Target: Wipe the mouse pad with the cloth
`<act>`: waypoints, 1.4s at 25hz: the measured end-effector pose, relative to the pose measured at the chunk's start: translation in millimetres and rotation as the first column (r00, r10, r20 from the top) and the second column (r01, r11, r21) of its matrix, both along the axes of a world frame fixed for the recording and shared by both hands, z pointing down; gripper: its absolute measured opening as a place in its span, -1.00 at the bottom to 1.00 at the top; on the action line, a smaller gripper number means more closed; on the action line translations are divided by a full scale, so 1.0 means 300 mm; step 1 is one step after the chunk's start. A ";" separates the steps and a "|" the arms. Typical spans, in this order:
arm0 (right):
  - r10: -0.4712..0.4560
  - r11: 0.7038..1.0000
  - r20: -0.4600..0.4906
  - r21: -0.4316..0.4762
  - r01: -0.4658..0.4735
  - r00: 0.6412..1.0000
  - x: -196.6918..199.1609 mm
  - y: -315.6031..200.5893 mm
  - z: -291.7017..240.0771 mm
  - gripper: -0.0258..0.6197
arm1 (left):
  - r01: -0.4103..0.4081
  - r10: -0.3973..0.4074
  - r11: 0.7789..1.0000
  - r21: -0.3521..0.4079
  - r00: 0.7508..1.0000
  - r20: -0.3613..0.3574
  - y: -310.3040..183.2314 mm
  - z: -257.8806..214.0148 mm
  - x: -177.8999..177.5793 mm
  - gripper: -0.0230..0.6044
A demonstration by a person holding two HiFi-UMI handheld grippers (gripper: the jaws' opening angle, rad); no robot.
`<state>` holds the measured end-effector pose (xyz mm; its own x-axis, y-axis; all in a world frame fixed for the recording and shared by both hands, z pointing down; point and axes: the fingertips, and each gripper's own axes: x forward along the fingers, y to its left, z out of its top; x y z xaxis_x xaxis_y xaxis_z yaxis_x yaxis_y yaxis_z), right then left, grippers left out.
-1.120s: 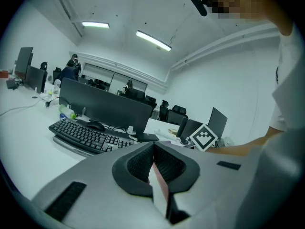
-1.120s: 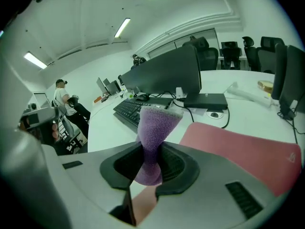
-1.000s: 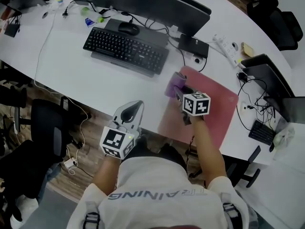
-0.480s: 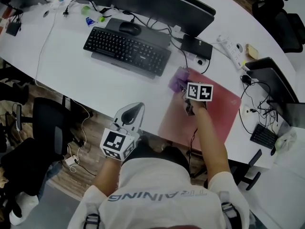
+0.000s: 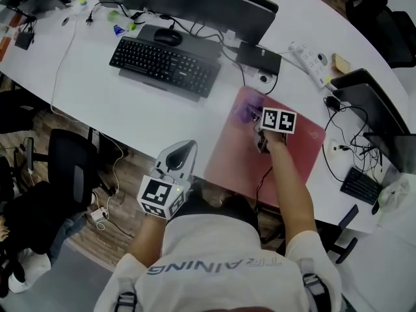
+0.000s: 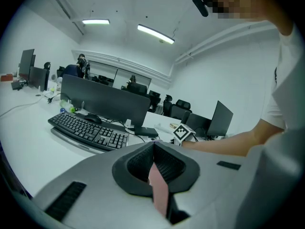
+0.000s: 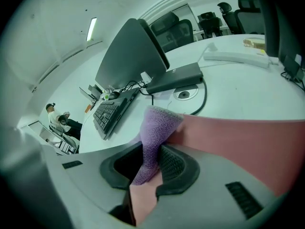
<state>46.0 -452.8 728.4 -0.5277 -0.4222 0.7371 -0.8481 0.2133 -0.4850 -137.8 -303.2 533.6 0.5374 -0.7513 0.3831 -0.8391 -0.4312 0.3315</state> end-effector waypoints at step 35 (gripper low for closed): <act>0.242 0.970 -0.068 -0.004 -0.243 0.968 1.078 0.290 -0.009 -0.59 | -0.185 0.185 0.982 0.044 0.983 0.009 0.089 -0.065 0.808 -0.83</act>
<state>369.5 -365.7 725.7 -0.3598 -0.5222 0.7732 -0.9044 -0.0086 -0.4267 104.6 -276.4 514.1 0.6668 -0.6555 0.3545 -0.7452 -0.5934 0.3042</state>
